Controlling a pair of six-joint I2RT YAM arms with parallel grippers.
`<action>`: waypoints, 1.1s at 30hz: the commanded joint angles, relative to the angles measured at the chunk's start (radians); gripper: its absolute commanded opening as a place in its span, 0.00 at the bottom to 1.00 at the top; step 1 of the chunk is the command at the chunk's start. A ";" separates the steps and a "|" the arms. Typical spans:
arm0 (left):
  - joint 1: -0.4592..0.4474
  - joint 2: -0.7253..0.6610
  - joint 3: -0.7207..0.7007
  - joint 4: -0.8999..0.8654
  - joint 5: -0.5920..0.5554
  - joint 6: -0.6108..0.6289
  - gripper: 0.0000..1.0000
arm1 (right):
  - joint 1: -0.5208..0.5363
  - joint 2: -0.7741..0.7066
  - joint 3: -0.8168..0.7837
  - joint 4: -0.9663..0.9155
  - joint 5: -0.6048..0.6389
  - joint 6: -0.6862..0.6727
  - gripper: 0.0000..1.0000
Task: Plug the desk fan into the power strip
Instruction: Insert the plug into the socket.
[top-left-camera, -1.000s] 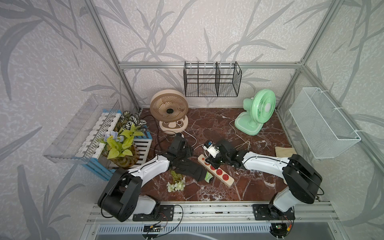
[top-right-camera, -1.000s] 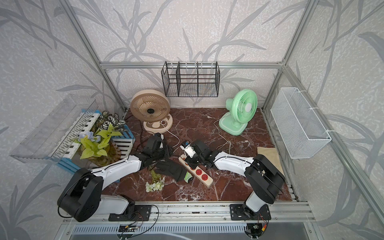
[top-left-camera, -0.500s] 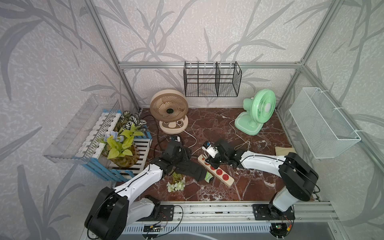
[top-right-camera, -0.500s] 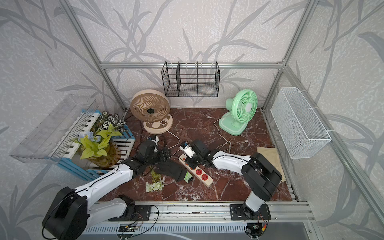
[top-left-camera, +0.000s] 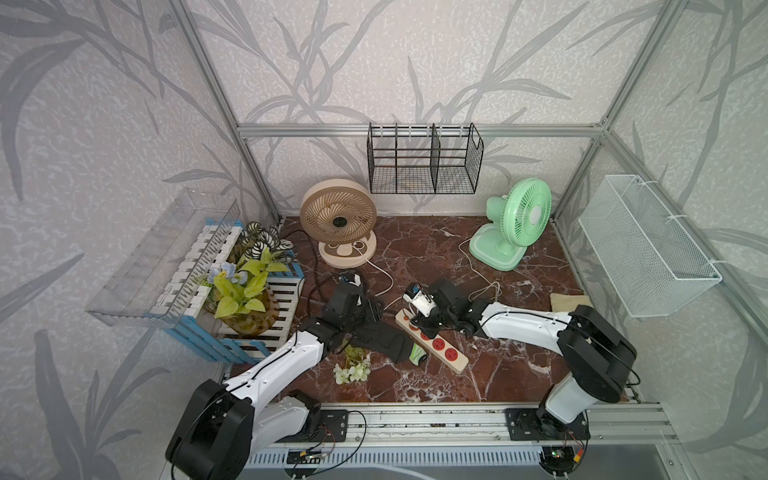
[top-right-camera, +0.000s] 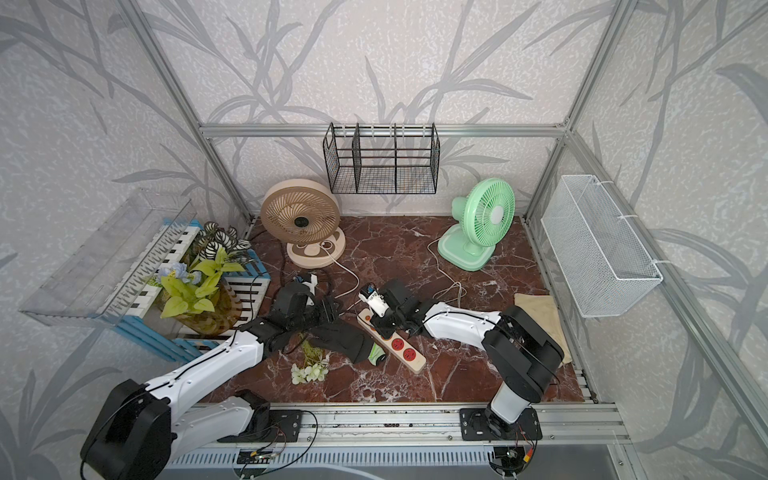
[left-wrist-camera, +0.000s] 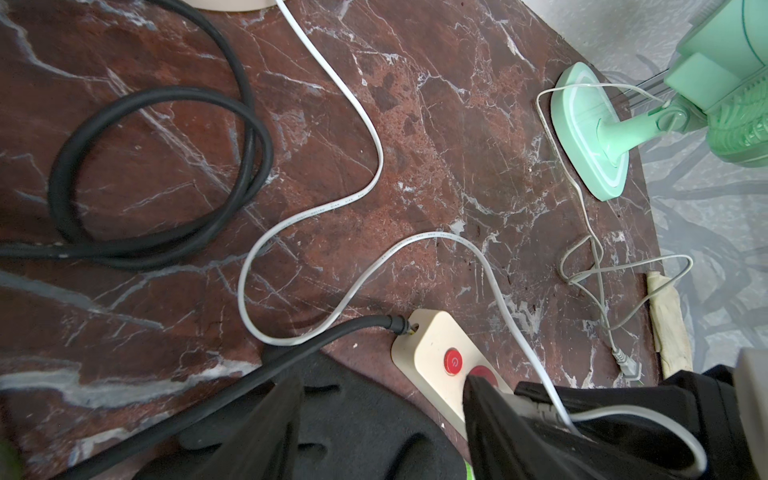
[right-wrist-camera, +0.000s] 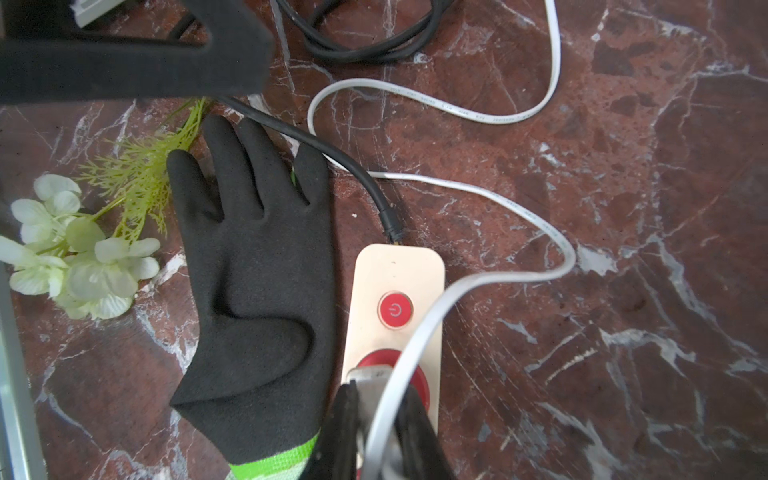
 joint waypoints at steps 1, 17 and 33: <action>0.004 -0.041 -0.018 -0.029 0.010 -0.010 0.66 | 0.032 0.032 -0.006 -0.111 0.073 -0.013 0.00; 0.004 -0.085 -0.053 -0.021 0.000 -0.025 0.68 | 0.055 0.021 0.017 -0.360 0.097 -0.077 0.00; 0.004 -0.085 -0.056 -0.043 0.018 -0.018 0.68 | 0.135 0.094 0.064 -0.416 0.087 0.040 0.00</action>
